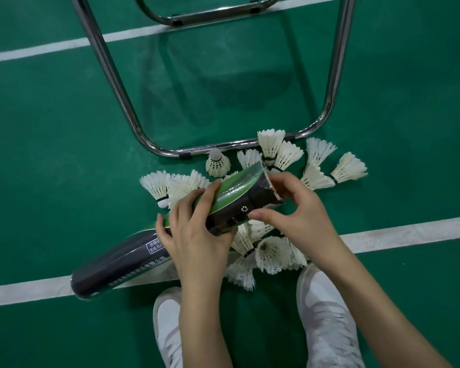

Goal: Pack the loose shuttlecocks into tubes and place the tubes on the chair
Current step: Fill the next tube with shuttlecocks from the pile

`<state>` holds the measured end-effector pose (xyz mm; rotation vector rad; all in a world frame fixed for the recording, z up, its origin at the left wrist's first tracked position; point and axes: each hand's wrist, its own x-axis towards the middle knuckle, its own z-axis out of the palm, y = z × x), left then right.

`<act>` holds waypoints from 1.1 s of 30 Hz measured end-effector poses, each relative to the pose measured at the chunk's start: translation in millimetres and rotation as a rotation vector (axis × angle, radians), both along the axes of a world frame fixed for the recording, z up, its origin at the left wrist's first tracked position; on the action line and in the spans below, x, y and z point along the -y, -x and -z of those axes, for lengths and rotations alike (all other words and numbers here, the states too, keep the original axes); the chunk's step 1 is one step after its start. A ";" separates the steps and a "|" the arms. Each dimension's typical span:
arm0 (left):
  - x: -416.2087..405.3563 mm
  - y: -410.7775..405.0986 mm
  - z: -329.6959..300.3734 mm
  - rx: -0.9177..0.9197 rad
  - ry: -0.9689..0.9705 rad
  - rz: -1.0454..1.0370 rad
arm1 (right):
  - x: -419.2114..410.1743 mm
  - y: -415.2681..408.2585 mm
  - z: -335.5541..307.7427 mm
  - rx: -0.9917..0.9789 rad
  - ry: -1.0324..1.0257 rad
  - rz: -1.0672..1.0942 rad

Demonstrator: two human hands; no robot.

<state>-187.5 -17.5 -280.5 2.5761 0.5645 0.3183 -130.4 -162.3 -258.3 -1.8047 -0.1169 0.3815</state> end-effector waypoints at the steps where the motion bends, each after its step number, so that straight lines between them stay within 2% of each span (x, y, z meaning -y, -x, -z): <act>1: -0.1 0.0 -0.1 0.003 -0.005 -0.001 | -0.5 0.3 -0.3 -0.008 -0.002 0.004; 12: 2.0 0.0 -0.1 0.005 0.002 0.024 | 0.0 3.2 -4.9 -0.098 -0.086 0.052; 22: 4.5 1.3 -2.8 -0.005 -0.037 0.049 | 8.5 -4.9 -4.4 -0.143 -0.115 -0.155; 33: 4.8 -0.4 -3.9 -0.008 -0.056 0.072 | 14.3 -9.2 0.9 -0.113 -0.075 -0.207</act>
